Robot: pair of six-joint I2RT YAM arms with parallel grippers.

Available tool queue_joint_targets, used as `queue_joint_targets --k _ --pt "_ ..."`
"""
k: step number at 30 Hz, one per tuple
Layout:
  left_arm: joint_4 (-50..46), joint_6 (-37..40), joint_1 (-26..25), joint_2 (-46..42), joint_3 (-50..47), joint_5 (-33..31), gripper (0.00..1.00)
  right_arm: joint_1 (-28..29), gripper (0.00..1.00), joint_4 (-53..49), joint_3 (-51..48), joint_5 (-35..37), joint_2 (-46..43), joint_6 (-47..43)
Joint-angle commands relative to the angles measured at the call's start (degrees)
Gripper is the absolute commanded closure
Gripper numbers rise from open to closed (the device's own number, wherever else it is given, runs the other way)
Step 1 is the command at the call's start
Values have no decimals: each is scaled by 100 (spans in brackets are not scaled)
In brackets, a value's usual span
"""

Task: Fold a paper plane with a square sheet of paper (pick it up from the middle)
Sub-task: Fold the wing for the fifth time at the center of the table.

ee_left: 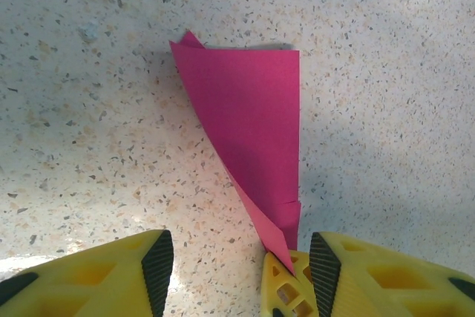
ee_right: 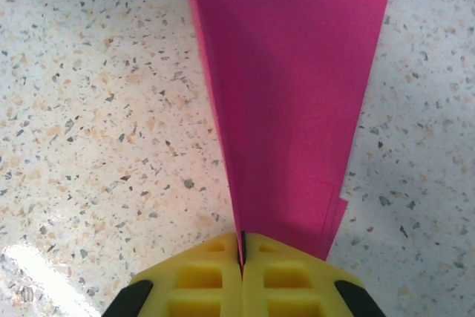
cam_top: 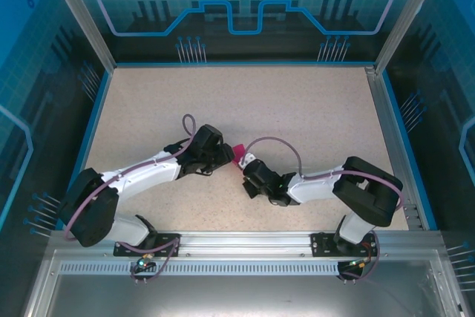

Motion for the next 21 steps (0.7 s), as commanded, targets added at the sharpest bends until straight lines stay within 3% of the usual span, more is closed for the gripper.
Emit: queue_joint_targets --k 1,11,21 --pt "21 -46 34 -54 -1 -18 44 -337 98 592 -306 -849 -232 433" --pt "293 -15 35 50 -20 236 43 -1481 96 1374 -631 -3139 -234 1067" --pt "735 212 41 341 41 793 44 -2073 95 1698 -488 -4326 337 1705"
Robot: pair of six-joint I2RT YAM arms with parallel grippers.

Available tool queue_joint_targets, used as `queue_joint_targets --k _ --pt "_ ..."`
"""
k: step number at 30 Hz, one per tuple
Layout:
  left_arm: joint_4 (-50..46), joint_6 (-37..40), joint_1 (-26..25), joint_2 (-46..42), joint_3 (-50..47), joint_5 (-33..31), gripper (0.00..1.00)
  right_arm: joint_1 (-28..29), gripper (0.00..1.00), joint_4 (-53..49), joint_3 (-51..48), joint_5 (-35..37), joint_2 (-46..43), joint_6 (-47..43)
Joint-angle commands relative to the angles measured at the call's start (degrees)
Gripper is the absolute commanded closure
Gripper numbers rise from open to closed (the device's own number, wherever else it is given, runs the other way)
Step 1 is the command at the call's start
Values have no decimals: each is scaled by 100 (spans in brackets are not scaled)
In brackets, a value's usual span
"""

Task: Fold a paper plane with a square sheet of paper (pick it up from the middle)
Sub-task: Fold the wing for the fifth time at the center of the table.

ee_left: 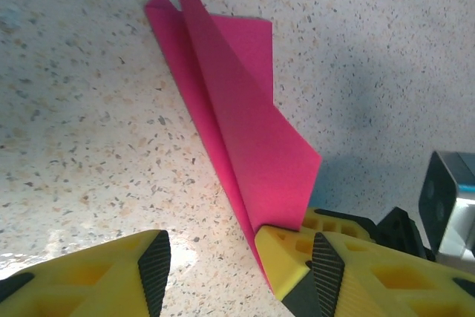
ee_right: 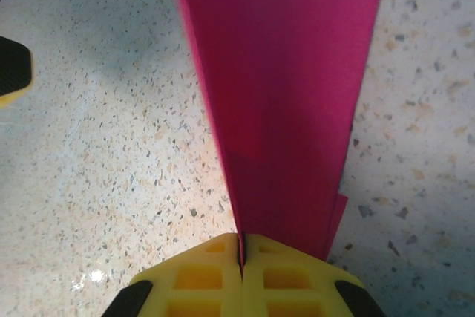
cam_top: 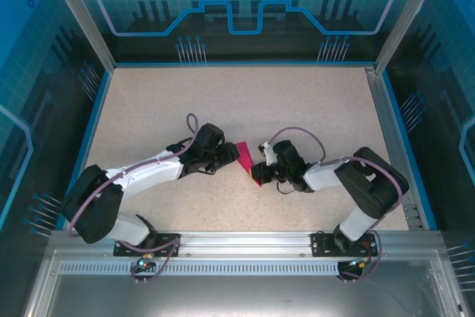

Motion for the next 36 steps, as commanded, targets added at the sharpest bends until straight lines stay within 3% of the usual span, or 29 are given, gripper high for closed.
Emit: queue_joint_targets --k 1,18,36 --pt "315 164 34 162 48 393 44 -122 95 195 116 -577 199 338" --pt "1399 296 39 758 -23 1159 47 -506 95 640 91 -1355 569 1146" --pt "2313 321 37 1603 72 1290 48 -602 93 576 76 -1388 707 1302"
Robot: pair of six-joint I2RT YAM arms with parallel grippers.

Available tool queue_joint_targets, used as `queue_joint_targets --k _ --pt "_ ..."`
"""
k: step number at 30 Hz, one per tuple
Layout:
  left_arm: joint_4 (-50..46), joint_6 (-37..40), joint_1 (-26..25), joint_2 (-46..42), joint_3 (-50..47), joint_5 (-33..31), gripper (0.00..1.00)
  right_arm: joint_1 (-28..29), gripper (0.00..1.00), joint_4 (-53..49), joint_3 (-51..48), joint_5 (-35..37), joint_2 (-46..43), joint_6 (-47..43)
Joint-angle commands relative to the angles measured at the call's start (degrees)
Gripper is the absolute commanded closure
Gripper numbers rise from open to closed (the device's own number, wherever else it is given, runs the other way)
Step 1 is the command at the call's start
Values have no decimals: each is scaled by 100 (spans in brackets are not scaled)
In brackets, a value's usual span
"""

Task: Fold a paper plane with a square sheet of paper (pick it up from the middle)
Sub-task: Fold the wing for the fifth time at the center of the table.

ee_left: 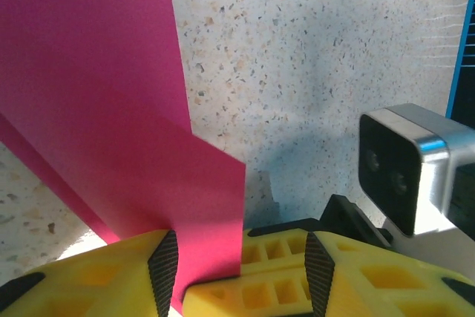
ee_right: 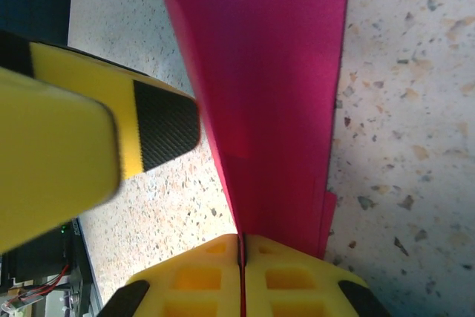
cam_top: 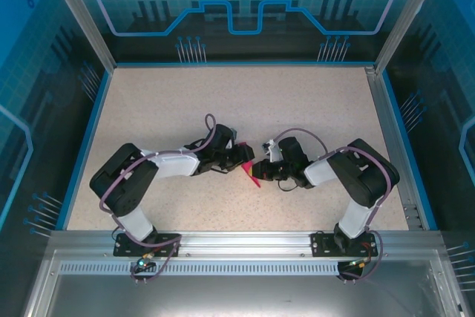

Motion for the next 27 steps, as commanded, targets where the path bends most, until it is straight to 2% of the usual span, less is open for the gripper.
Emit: queue_joint_targets --k 1,13,20,27 --pt "215 166 36 134 77 83 48 -91 92 -5 26 -68 145 104" --pt "-10 307 35 356 155 -10 48 -92 86 -442 56 146 113 304" --pt "23 353 41 235 141 16 48 -109 93 -1019 140 391 164 595" --pt "153 405 35 -415 -197 -143 44 -140 97 -446 -31 322 422 1111"
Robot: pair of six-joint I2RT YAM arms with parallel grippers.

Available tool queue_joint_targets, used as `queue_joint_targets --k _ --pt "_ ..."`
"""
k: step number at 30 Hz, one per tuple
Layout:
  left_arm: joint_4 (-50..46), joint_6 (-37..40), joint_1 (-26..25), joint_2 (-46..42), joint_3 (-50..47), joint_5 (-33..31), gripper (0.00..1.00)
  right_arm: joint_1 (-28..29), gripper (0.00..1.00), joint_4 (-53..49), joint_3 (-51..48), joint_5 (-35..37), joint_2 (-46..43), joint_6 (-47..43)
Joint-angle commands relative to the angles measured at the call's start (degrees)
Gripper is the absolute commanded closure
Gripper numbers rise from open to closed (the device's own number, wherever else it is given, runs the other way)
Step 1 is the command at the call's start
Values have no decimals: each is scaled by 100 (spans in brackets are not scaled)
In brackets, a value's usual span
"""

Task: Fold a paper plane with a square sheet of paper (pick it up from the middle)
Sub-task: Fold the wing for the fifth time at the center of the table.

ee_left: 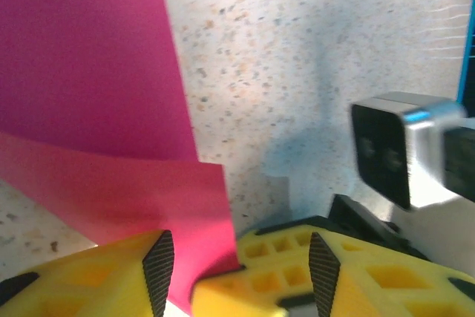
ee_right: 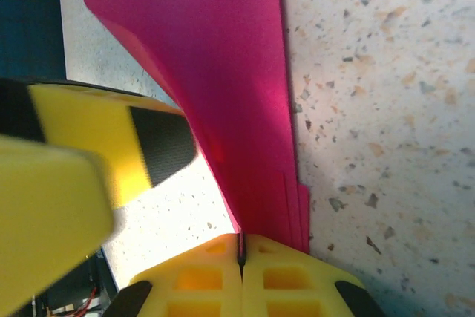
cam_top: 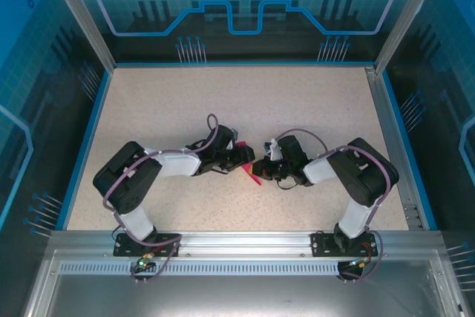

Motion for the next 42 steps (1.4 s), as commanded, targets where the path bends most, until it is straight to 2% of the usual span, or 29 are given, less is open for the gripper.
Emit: queue_joint_targets --k 1,8,18,28,35,42 --pt "47 116 34 -511 -221 -211 44 -89 97 -73 -210 258 368 356" --pt "151 91 35 -613 -364 -318 42 -89 98 237 -308 282 408 679" --pt "726 44 39 -222 -282 -3 42 -108 98 474 -281 82 656 1036" --pt "1247 9 37 443 -134 -4 42 -108 96 554 -316 78 677 1124" --pt "678 73 34 745 165 -110 43 -99 92 185 -285 143 526 948" --pt "302 69 48 903 146 -62 44 -90 87 -781 -82 302 69 465"
